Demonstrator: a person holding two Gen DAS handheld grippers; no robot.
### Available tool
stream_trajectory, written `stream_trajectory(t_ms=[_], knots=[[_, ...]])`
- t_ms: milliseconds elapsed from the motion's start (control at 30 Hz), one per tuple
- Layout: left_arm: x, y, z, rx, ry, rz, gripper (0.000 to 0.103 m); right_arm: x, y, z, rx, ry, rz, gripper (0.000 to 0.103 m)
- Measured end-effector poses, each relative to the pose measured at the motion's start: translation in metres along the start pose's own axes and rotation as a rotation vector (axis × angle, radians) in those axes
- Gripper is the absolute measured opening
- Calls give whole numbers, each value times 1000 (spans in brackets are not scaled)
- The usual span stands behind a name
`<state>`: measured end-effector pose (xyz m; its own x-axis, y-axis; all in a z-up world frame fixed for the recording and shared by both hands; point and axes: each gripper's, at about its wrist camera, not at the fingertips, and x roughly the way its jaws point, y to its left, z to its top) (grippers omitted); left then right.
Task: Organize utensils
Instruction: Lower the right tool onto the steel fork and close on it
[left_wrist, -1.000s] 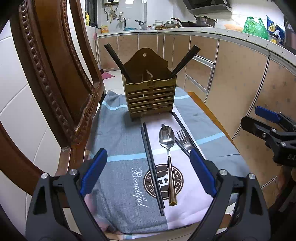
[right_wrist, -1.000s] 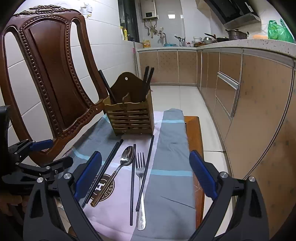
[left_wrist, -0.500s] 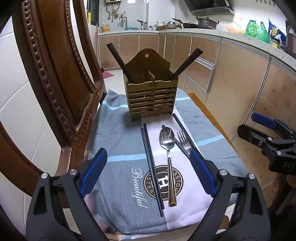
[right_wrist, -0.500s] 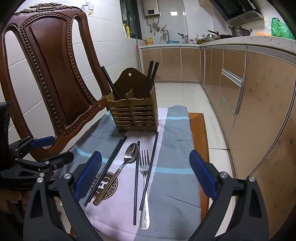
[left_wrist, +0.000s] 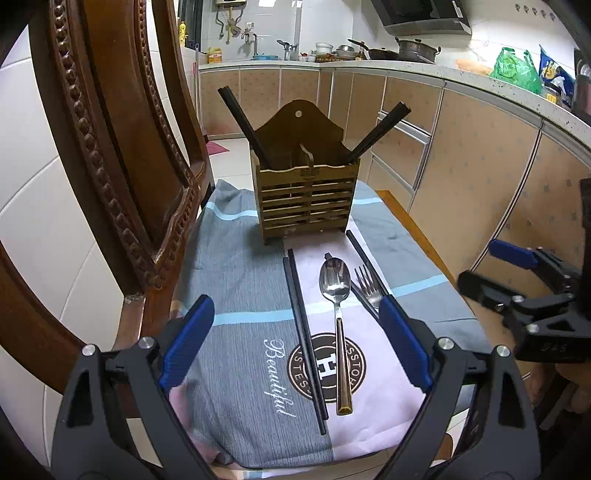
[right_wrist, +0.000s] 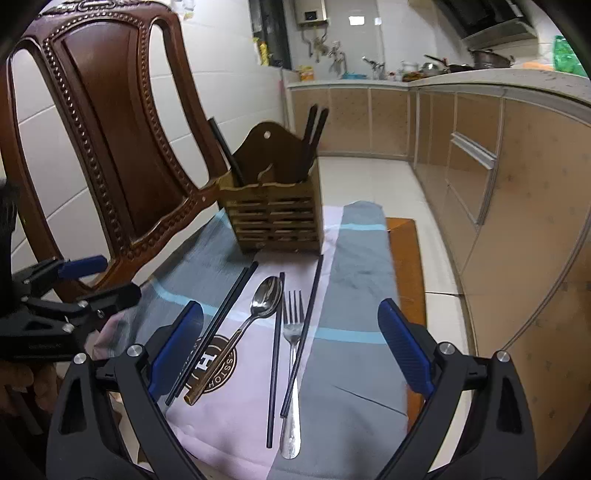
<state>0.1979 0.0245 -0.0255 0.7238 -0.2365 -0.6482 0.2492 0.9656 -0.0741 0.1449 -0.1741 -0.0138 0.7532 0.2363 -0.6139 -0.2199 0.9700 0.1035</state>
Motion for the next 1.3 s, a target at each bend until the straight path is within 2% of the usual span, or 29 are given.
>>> stream_trajectory(t_ms=[133,200,267,500,633,833,867,900,933,1133,1300], knots=[[4,4,2,-22,3,-15,89,33,-3,6,-83,57,30,93],[5,6,4,-25,0,-19,89,56,-10,6,-93,103,44,82],[6,6,5,-25,-1,-21,89,80,-17,5,-80,163,52,76],[12,10,7,-41,18,-25,89,128,-13,7,-165,217,128,56],[15,13,7,-47,28,-28,89,147,-22,12,-151,251,173,52],[19,10,7,-41,37,-32,89,167,-29,14,-120,312,274,37],[20,10,7,-40,39,-32,89,169,-28,13,-117,324,288,33],[21,10,7,-41,43,-33,89,173,-28,11,-111,346,303,24],[22,10,7,-41,45,-33,89,176,-29,10,-104,360,309,22],[25,8,7,-38,53,-33,89,166,-33,16,-46,364,360,21],[25,11,8,-45,51,-30,89,143,-39,29,-16,323,328,20]])
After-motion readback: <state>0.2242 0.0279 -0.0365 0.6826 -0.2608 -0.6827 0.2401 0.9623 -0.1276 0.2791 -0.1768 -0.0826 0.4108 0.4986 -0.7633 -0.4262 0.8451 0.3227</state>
